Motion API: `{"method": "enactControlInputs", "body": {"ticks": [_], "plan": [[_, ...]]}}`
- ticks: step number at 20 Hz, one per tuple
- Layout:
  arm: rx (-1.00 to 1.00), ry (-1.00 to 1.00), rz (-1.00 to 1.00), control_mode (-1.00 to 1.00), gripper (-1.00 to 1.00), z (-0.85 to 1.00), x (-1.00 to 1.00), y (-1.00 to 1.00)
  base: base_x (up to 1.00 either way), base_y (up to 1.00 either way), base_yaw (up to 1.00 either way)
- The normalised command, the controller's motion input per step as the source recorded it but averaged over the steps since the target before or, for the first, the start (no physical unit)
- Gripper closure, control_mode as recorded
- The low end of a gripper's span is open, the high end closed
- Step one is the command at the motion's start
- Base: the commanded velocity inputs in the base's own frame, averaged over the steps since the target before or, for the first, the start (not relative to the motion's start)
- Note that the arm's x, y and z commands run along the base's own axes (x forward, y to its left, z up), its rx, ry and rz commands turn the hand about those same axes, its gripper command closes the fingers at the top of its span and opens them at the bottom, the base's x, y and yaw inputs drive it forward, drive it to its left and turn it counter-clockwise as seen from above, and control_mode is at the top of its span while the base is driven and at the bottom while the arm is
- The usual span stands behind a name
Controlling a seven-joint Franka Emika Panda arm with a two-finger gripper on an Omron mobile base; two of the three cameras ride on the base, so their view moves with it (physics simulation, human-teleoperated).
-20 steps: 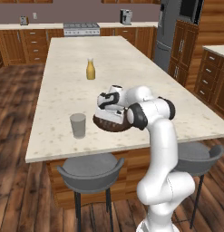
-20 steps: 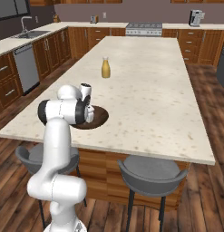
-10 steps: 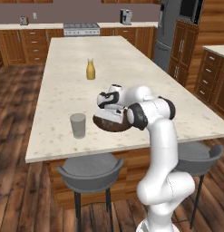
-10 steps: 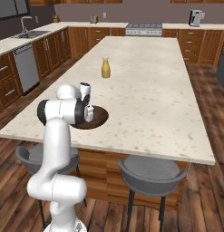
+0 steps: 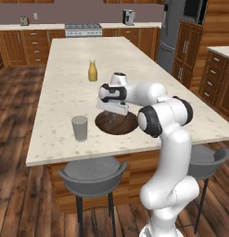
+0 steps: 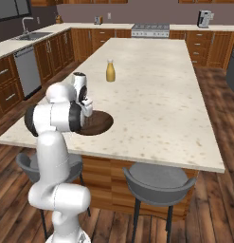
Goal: There are two ice cubes in the ice bowl. Place both ice cubes in the glass cup.
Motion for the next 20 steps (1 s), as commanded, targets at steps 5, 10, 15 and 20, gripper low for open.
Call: {"method": "enactControlInputs", "body": {"ticks": [5,10,15,20], "plan": [[-0.24,-0.24,0.11,-1.00,1.00,0.40,-0.97,0.00,0.00,0.00,0.00],[0.00,-0.14,0.14,-1.00,1.00,1.00,-0.10,0.20,0.00,0.00,0.00],[0.00,0.00,0.11,-1.00,1.00,0.40,0.00,0.43,0.00,0.00,0.00],[0.00,0.00,0.09,-1.00,1.00,0.03,0.00,0.62,0.00,0.00,0.00]]}}
